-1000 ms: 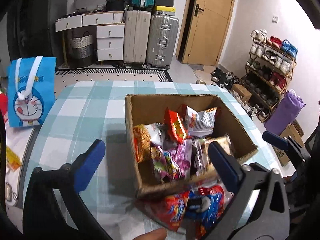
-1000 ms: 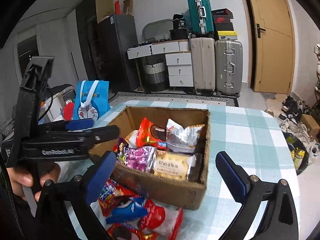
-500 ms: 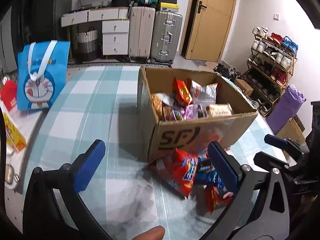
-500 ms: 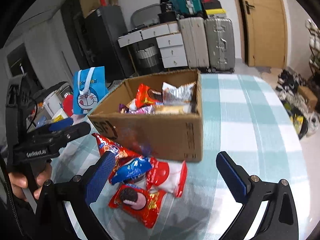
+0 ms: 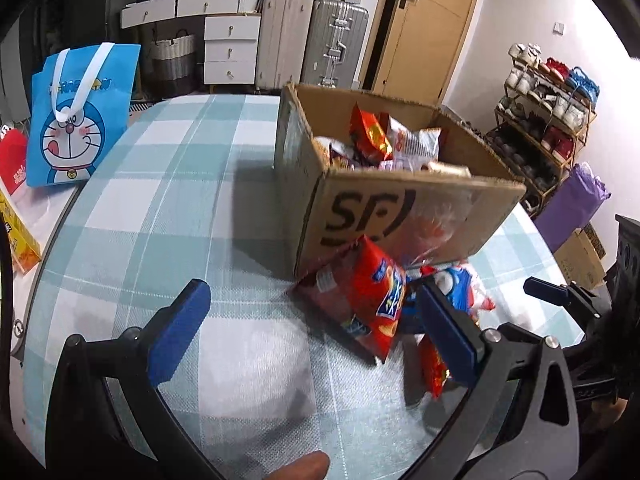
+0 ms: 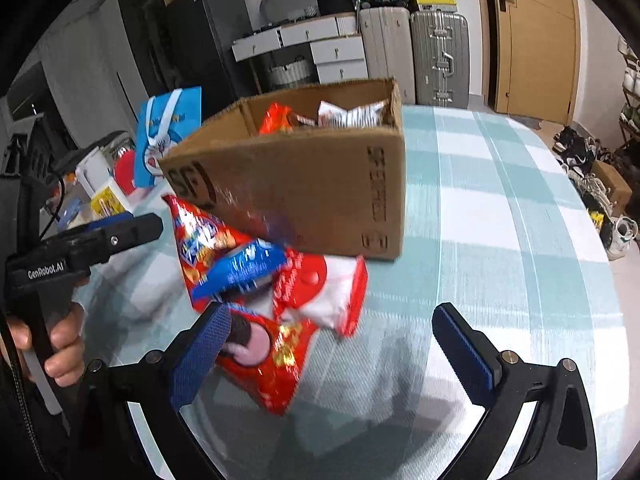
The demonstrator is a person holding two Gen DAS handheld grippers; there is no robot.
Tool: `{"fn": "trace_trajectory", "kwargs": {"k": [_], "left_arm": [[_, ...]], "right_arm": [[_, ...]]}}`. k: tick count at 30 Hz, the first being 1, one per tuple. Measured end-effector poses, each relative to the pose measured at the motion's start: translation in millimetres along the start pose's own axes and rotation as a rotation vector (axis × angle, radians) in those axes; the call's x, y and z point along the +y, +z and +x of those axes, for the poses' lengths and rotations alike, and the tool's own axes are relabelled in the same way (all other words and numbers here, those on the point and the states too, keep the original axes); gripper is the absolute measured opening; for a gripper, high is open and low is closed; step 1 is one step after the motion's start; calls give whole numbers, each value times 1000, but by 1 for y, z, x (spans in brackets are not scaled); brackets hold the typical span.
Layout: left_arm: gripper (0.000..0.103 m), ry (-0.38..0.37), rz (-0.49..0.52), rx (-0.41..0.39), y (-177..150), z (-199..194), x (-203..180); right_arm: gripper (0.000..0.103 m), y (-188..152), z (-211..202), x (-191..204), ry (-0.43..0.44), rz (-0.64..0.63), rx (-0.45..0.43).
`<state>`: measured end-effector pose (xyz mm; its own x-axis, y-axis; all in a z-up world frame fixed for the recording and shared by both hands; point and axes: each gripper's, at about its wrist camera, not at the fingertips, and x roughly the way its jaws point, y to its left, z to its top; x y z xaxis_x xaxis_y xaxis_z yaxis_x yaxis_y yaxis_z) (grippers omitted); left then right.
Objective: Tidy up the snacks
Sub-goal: 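Withdraw both tools from the box toward the remaining snacks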
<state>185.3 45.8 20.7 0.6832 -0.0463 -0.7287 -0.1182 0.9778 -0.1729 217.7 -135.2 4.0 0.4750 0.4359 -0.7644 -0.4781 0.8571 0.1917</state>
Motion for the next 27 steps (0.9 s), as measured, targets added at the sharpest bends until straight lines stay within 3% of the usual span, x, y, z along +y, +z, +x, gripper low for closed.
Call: {"fn": "trace_trajectory", "kwargs": {"k": [8,27], "left_arm": [[102,-5,0,31,-7,11,-4],[102,-4,-39,81,-13,36,2]], "right_arm": [[102,-11,11,-6,-13,29,36],[102,-2,27,-17,-36,91,57]]}}
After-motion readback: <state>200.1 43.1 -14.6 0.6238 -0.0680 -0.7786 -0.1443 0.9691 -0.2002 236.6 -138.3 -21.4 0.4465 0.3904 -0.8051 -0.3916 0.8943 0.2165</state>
